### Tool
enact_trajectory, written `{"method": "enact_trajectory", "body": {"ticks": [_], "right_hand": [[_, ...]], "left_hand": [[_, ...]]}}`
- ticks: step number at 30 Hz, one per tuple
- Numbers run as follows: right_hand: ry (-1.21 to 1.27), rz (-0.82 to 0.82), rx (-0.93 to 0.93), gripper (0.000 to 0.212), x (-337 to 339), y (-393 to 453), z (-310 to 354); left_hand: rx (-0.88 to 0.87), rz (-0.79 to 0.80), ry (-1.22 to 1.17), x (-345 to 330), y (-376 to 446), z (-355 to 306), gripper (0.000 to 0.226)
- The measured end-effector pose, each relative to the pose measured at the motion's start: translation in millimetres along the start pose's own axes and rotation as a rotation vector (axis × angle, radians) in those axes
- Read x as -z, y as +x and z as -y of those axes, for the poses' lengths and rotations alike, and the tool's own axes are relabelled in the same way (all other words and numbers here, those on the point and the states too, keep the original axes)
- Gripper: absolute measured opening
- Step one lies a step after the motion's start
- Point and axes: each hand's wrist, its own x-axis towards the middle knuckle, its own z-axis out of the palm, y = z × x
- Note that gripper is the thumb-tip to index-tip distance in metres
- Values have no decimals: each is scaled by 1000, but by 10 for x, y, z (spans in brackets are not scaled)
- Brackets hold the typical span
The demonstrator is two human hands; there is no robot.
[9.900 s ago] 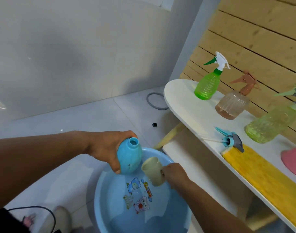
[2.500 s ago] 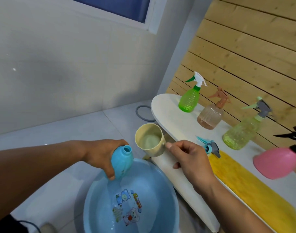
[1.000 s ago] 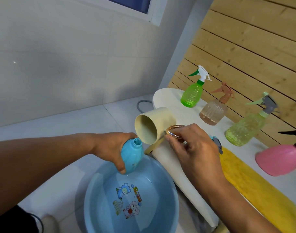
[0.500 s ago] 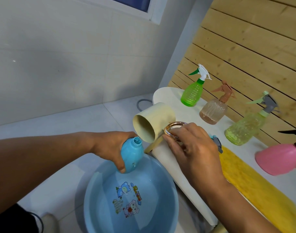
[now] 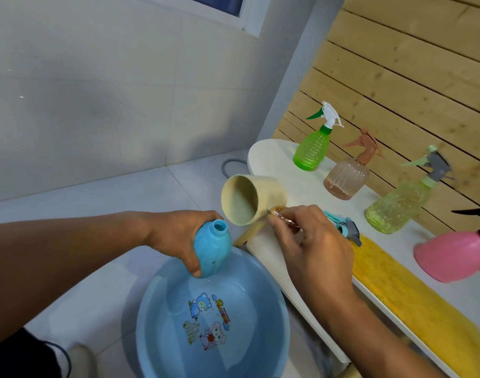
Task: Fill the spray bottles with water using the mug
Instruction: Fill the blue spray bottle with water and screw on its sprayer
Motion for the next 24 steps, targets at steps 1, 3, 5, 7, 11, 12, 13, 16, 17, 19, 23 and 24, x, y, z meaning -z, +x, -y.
{"method": "enact_trajectory", "body": {"ticks": [1,3,5,7,11,12,13,16,17,19,23,24], "right_hand": [[32,55,-105,24,-55,-4,-27],[64,143,-240,26,-183,-24,-120],[69,236,-330,31,-348,-67,-221],[43,364,-409,35,-605,-136,-358],[6,672,-521,25,-1245,-373,-631],[-42,737,-498,21,-1384,-459,-697],[-111,802,-444,17,-1492,-540,-755],[-269,942,-251,22,-1781,-797,-938],[-301,968,-225,25,-1837,-867,-983],[-378,1007,-190,29,-1967,-959,-1068],[-421,1062,-133,34,-2203,-1001,-1149],[-429,1068,-117,34,-2264,-989,-1136]], "left_hand": [[2,-1,4,4,-9,23,83],[7,2,4,15,-39,75,84],[15,8,2,22,-77,136,84],[18,12,3,23,-110,192,84],[19,1,-10,18,-136,260,82],[17,-5,-16,12,-139,271,82],[14,-11,-24,9,-145,271,82],[11,-25,-51,-18,-134,302,81],[2,-25,-56,-28,-146,290,81],[1,-18,-64,-50,-151,290,81],[4,-10,-56,-104,-156,325,80],[4,-8,-57,-110,-157,345,80]]}}
